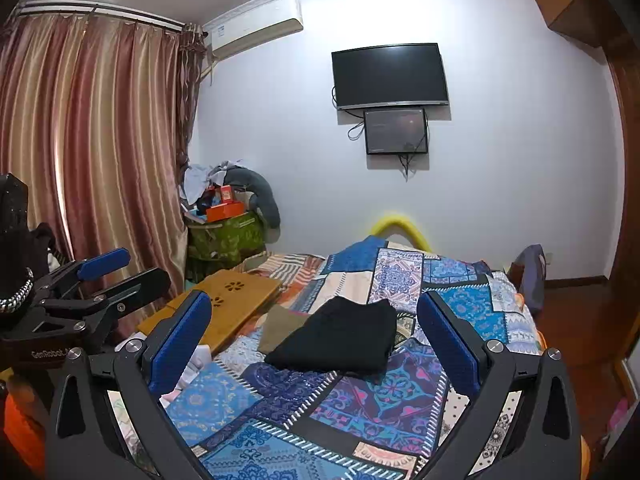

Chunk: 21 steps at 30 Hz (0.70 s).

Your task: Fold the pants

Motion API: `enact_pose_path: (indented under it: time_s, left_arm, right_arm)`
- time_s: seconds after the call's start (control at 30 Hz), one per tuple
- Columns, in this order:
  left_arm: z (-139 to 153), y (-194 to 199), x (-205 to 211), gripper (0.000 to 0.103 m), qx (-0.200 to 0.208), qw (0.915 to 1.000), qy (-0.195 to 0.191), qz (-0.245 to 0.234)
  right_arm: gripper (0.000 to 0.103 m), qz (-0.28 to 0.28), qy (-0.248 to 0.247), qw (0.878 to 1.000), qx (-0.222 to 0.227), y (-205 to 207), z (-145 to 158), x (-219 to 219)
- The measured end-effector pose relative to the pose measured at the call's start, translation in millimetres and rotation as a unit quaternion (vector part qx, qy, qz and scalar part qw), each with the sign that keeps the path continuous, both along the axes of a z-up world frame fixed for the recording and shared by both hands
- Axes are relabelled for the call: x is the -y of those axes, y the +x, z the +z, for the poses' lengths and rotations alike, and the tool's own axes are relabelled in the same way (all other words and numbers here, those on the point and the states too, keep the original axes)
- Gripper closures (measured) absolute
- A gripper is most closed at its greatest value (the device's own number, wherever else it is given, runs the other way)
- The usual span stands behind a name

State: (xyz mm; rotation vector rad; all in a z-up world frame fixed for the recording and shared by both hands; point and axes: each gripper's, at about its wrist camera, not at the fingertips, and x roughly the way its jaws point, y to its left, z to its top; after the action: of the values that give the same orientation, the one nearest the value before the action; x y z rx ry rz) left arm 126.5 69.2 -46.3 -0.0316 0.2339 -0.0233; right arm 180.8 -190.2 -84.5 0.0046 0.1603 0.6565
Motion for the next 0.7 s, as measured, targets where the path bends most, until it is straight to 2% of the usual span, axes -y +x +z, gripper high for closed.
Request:
enact_pose_path:
  time_s: [0.7]
  left_arm:
    - [-1.9,-0.7,6.2,0.000,-0.001,1.0000,0.006,-0.006]
  right_arm:
    - [0.001,-0.002,0.004,1.000,-0.003,-5.4,2.4,0.9]
